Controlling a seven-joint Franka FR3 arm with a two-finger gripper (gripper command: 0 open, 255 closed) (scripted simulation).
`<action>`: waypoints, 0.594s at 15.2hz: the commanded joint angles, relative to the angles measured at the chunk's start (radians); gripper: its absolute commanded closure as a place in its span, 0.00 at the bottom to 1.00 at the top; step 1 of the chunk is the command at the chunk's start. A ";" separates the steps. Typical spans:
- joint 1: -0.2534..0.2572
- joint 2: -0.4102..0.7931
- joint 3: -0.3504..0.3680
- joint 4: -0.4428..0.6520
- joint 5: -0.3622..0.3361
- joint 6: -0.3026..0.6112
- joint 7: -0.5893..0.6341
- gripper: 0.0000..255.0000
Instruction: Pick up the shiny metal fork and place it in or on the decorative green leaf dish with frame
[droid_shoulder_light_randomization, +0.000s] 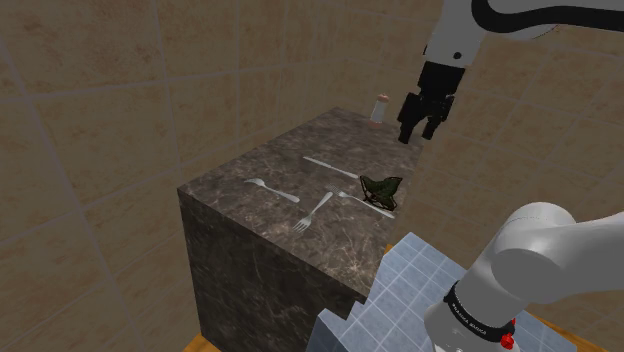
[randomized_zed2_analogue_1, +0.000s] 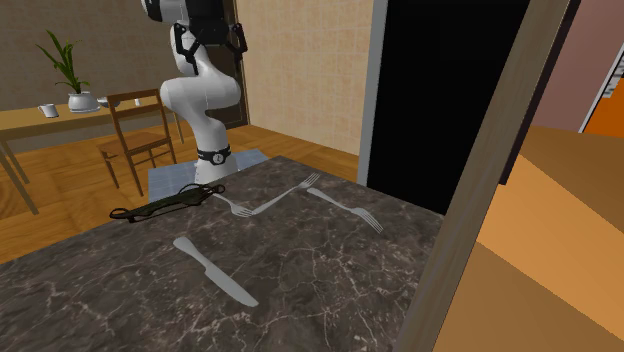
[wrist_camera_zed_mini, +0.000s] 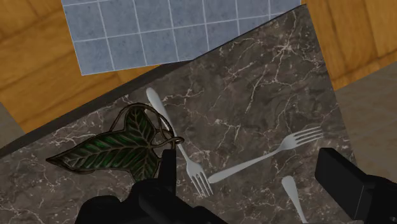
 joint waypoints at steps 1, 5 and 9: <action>0.000 0.000 0.000 0.000 0.000 0.000 0.000 0.00; 0.025 0.134 -0.004 0.005 0.020 0.118 -0.036 0.00; 0.051 0.278 -0.006 0.032 0.043 0.225 -0.076 0.00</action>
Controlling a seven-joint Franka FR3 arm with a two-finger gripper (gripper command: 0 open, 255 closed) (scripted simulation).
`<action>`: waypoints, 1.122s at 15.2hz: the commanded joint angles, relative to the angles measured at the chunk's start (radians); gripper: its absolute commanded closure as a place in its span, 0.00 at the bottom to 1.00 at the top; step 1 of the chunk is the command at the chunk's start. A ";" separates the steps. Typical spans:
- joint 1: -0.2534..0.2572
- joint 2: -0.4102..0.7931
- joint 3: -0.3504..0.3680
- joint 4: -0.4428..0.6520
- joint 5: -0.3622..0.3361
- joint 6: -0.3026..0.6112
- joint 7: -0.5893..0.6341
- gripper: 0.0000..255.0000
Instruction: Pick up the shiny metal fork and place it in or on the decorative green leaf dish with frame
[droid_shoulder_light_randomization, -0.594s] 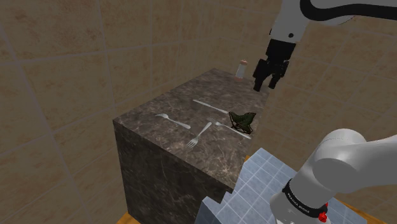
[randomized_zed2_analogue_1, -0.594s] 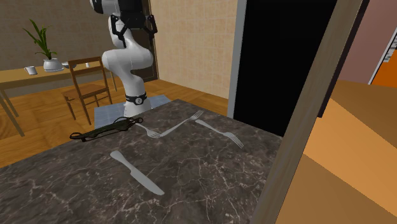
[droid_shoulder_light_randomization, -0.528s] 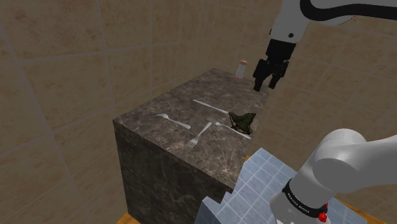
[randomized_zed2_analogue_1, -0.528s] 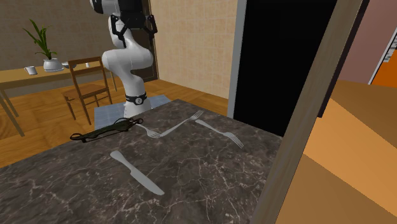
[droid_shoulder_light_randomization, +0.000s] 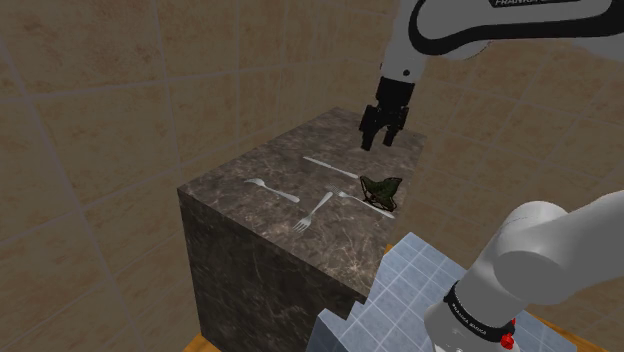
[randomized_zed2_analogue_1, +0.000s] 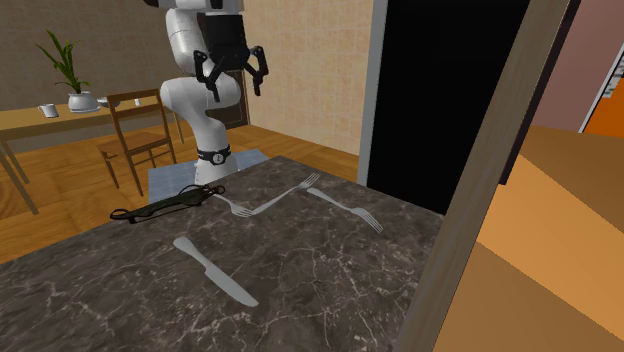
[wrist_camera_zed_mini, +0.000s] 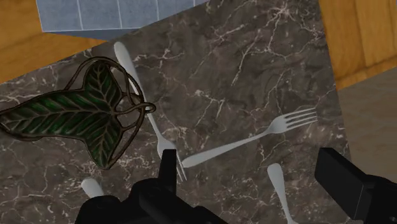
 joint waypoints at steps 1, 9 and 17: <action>0.013 0.069 -0.001 0.009 0.012 0.055 -0.022 0.00; 0.061 0.374 0.007 0.136 0.068 0.210 -0.108 0.00; 0.096 0.681 0.034 0.339 0.121 0.290 -0.188 0.00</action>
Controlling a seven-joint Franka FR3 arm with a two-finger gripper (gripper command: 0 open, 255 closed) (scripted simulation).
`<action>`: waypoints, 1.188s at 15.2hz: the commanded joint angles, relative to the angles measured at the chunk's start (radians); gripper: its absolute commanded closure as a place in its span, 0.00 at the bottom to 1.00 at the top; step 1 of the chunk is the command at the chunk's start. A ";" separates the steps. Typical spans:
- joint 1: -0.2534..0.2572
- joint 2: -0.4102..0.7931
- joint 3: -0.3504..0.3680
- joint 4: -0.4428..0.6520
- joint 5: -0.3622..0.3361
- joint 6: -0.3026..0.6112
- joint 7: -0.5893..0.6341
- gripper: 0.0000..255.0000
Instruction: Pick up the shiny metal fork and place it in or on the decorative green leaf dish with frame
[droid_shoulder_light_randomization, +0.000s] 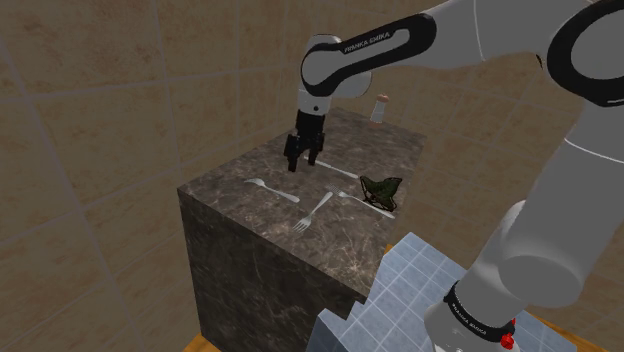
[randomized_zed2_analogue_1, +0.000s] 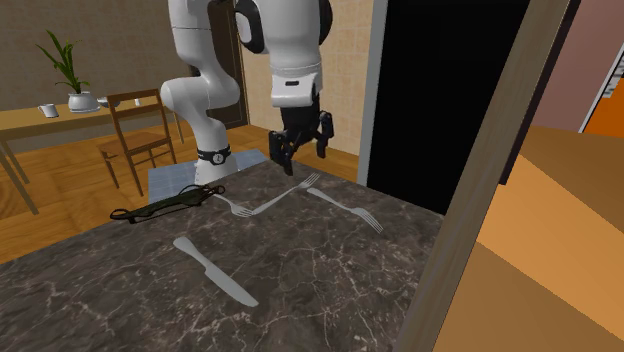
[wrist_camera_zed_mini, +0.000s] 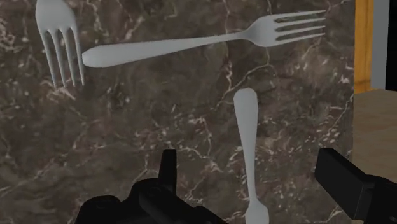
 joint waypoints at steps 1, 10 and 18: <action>0.008 0.073 0.009 0.055 0.011 0.013 -0.017 0.00; 0.029 0.273 0.038 0.188 0.032 0.068 -0.054 0.00; 0.033 0.292 0.041 0.165 0.036 0.111 -0.057 0.00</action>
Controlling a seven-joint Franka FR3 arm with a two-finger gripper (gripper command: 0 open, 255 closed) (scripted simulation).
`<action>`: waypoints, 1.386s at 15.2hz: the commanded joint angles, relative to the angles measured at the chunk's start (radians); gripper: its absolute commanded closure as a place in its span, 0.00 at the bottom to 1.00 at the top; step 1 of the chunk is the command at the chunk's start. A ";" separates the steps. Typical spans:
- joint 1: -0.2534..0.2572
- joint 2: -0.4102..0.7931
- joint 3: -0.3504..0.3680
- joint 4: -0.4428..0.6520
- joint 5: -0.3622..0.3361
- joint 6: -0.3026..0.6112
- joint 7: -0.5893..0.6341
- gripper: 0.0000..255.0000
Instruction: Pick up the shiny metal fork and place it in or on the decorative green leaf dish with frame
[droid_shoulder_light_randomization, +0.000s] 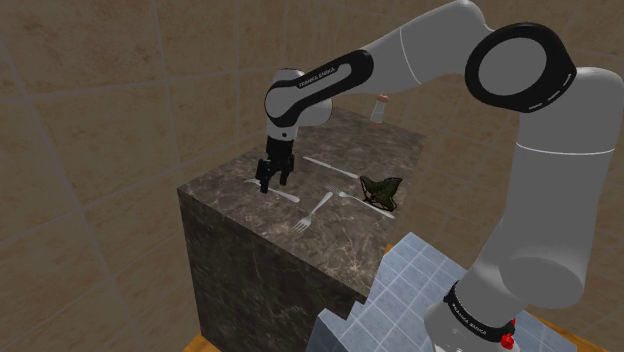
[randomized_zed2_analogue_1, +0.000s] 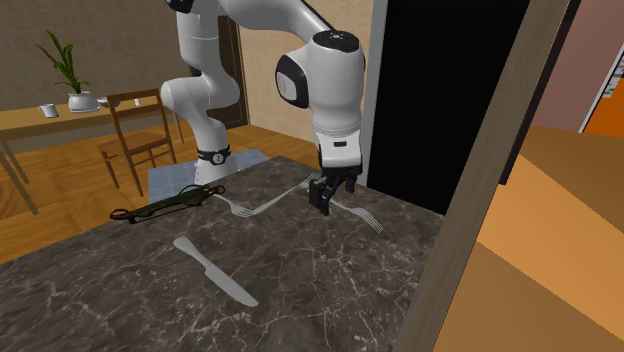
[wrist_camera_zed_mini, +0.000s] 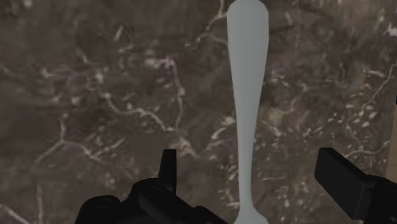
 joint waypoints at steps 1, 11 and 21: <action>0.000 0.000 0.000 -0.001 0.000 0.001 0.000 0.00; 0.000 0.002 0.000 0.001 0.000 0.002 0.000 1.00; -0.001 -0.054 -0.002 0.035 -0.007 -0.088 0.017 1.00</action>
